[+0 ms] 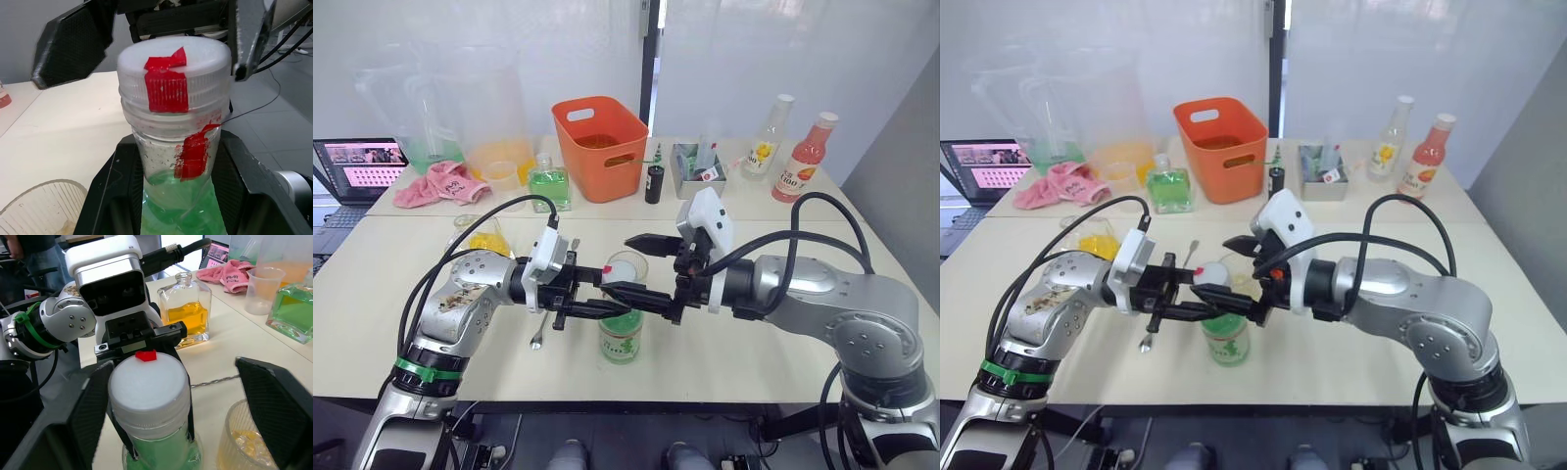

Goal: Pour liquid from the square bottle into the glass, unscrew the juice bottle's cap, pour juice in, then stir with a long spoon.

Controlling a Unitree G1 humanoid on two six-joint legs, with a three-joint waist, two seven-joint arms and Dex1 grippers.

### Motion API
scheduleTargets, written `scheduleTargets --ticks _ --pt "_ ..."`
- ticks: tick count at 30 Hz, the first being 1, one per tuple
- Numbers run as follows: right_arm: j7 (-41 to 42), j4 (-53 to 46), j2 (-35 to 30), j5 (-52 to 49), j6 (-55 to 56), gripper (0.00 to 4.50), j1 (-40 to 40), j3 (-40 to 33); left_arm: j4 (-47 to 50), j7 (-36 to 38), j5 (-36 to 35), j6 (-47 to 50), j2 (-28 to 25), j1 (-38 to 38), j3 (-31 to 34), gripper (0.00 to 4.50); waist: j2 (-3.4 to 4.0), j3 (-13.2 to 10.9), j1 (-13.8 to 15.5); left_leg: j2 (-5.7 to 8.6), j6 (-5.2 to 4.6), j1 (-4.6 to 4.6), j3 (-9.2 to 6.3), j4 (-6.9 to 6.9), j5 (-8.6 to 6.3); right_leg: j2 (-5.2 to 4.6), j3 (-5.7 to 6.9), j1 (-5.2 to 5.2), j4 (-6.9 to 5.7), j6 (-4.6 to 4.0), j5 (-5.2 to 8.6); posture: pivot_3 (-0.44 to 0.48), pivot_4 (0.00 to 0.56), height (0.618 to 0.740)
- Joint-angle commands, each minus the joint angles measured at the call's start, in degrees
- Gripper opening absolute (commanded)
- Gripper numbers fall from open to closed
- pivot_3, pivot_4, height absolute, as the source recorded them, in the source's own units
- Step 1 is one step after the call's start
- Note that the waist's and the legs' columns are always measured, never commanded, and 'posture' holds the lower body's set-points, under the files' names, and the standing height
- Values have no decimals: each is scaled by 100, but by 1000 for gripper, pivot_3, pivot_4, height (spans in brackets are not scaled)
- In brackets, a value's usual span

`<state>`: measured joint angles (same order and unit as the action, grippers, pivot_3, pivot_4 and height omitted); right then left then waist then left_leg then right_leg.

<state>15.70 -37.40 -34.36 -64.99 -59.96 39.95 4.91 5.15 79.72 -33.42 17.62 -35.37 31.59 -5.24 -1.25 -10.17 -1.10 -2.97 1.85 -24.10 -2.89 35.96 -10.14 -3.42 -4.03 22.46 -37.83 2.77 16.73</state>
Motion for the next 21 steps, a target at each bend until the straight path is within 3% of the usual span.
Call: scheduleTargets --ticks 1,4,13,17,21 --pt "-88 -173 18 -65 15 2657 23 -154 -36 13 120 43 -16 5 -84 1752 0 0 -1 0 0 0 0 0 0 0 0 0 0 0 0 0 150 739" --pt "-107 -201 39 -97 -2 1705 3 -156 -12 1 114 56 -19 -12 -83 1752 0 0 -2 0 0 1 0 0 0 0 0 0 0 0 0 0 150 739" --pt "276 -99 47 92 195 1663 -11 -88 -9 -22 134 70 -32 5 -89 1752 0 0 -4 0 0 1 0 0 0 0 0 0 0 0 0 0 150 739" --pt "1935 446 -325 765 683 1663 66 364 -30 -7 149 56 -57 16 -84 1752 0 0 -6 0 0 2 0 0 0 0 0 -2 3 0 1 0 150 739" --pt "3903 1679 -609 1663 1438 1663 670 1008 22 16 130 59 -94 -12 -85 1752 0 0 -14 0 0 11 1 0 0 1 0 -9 5 2 2 0 150 739"
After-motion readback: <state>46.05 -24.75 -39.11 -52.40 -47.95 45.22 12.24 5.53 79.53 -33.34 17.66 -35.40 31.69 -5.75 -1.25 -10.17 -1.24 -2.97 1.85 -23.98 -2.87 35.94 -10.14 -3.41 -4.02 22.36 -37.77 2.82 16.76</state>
